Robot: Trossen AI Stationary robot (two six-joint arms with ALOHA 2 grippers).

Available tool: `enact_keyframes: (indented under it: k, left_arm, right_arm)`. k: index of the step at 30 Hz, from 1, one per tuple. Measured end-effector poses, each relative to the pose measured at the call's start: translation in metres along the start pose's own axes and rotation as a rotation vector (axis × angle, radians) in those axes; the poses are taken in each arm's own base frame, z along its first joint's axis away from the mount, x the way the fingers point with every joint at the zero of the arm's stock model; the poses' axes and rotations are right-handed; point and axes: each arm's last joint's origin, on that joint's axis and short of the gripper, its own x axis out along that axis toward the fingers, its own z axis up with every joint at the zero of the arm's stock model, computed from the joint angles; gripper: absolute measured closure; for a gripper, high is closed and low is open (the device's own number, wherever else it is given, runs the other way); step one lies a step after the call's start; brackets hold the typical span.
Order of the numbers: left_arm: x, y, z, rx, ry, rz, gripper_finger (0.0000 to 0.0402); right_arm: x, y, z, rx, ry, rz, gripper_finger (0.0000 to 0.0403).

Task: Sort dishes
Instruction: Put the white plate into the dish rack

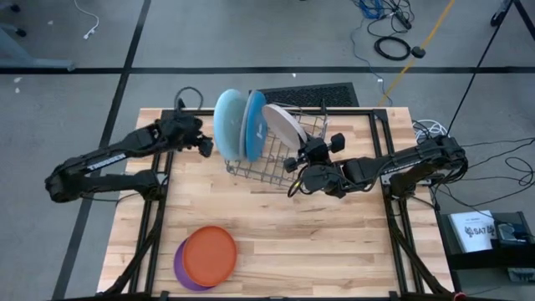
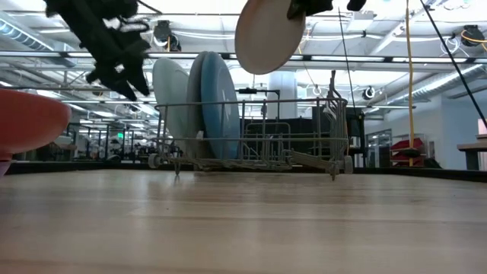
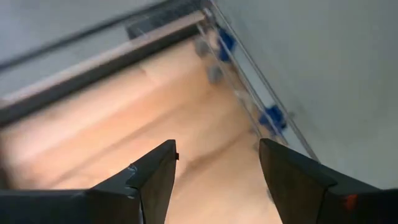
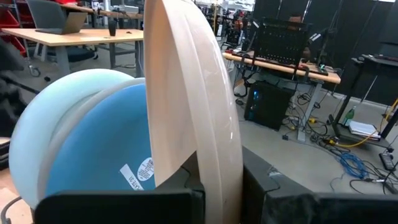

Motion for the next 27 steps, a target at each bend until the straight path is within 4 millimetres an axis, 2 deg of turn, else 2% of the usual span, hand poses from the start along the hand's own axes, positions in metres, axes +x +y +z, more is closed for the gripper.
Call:
enact_keyframes:
  k: [7, 12, 19, 27]
  left_arm:
    - [0.045, -0.016, -0.013, 0.051, 0.138, -0.046, 0.0172]
    - [0.064, -0.03, -0.018, 0.068, 0.154, -0.186, 0.0172]
    - [0.07, -0.051, -0.029, 0.094, 0.203, -0.287, 0.0172]
    - [0.064, -0.072, -0.039, 0.109, 0.23, -0.369, 0.0172]
  right_arm:
    - [0.001, 0.0, 0.001, 0.001, -0.003, -0.002, 0.0365]
    - [0.001, 0.0, 0.001, 0.001, -0.004, 0.0, 0.0365]
    - [0.001, 0.0, 0.001, -0.003, -0.003, -0.001, 0.0365]
    - [0.001, 0.0, -0.002, 0.02, 0.025, 0.031, 0.0366]
